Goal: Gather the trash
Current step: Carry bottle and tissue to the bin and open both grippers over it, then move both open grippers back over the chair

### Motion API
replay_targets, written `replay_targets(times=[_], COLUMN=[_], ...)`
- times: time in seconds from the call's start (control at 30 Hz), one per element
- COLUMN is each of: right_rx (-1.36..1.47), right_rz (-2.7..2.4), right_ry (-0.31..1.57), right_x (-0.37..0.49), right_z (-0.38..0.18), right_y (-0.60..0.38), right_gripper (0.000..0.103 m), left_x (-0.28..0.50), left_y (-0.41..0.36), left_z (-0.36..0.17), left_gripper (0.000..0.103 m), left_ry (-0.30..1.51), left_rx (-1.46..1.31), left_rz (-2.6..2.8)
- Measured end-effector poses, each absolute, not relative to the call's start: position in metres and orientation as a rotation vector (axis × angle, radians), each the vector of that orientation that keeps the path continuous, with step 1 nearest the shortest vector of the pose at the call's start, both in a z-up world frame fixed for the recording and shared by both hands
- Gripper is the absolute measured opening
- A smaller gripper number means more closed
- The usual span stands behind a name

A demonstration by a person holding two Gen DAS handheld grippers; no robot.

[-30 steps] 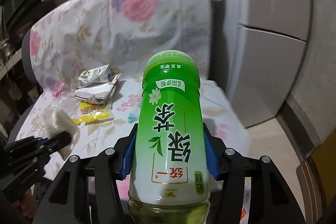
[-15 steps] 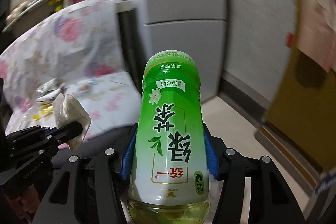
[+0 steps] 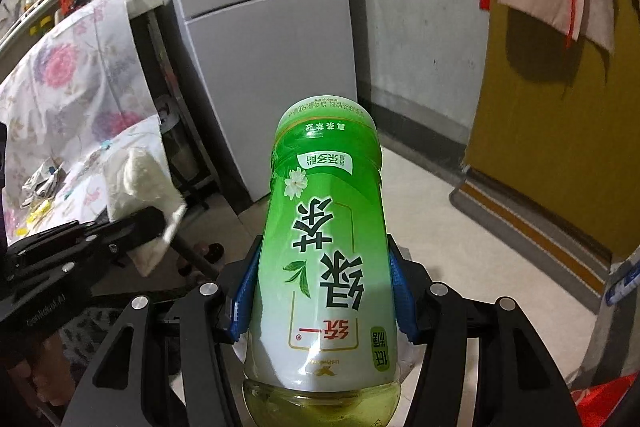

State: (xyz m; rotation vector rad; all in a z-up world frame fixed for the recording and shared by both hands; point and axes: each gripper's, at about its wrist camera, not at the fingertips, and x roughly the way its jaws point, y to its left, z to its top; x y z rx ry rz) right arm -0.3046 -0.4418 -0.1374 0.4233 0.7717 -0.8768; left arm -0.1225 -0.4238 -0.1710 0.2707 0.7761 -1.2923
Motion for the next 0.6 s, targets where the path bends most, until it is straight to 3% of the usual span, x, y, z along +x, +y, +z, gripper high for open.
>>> replay_targets(times=[0.03, 0.1, 0.13, 0.17, 0.6], right_rx=[0.436, 0.447, 0.450, 0.454, 0.440], right_rz=[-0.868, -0.868, -0.871, -0.876, -0.900], right_ry=[0.775, 0.780, 0.786, 0.787, 0.733], right_x=[-0.303, -0.301, -0.301, -0.300, -0.304], right_z=[-0.142, -0.150, -0.152, -0.154, -0.127], right_y=[-0.445, -0.452, -0.456, -0.459, -0.456], right_gripper=[0.057, 0.059, 0.061, 0.063, 0.064], left_x=[-0.122, -0.118, -0.116, -0.113, -0.089], left_y=[-0.428, -0.435, -0.437, -0.438, -0.415], left_z=[-0.174, -0.178, -0.179, -0.180, -0.176], left_gripper=[0.007, 0.021, 0.041, 0.052, 0.052], left_ry=[0.786, 0.808, 0.813, 0.818, 0.833], left_rx=[0.274, 0.277, 0.269, 0.256, 0.214], left_rz=[-1.293, -1.277, -1.273, -1.268, -1.193])
